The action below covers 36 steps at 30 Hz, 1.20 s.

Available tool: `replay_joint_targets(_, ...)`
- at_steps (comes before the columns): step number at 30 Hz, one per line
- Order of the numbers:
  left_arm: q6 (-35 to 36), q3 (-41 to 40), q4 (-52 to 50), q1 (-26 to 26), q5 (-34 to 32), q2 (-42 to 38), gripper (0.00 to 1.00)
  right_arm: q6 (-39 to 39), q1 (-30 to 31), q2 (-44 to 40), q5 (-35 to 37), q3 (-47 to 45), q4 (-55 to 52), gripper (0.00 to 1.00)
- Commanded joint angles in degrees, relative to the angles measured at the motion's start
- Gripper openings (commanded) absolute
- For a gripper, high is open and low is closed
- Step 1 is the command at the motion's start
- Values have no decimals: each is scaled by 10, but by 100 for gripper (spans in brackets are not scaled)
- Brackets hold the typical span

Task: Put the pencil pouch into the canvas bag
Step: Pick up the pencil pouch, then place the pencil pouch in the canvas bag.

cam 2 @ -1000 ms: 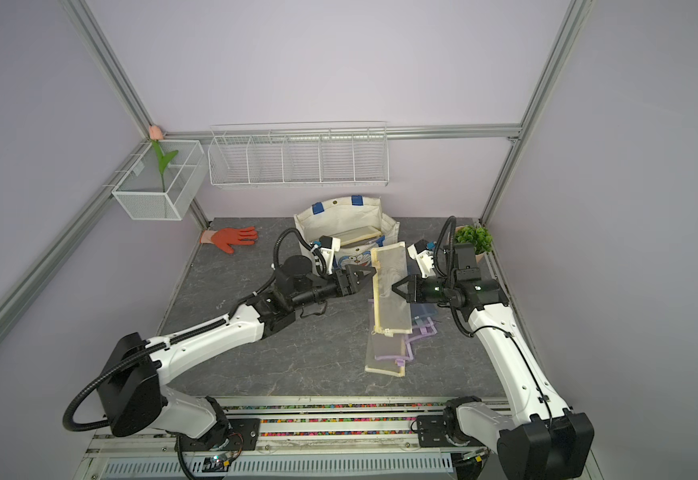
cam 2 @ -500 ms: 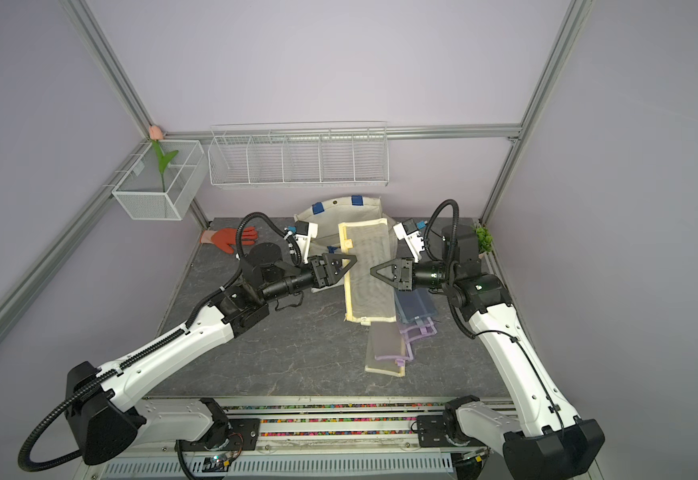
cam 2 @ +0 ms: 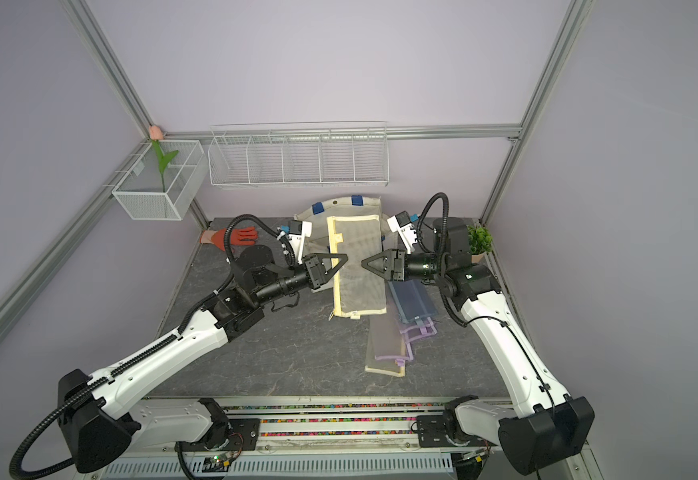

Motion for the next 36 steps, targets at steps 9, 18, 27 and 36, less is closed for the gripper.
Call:
replay_joint_targets(9,479,458,-418,27,-269,182,0,-73,-3,21,144,31,-171,96)
replay_joint_targets(18,737,776,-481,16,-445,445,0,-77,-36,8,181,14,-210,98)
replay_joint_targets(27,782,684,-392,12,-439,480,0,-85,-80,8,187,-3,-219,98)
replay_joint_targets(36,771,640,-357,26,-421,531,0,-93,-88,20,197,-7,-220,98)
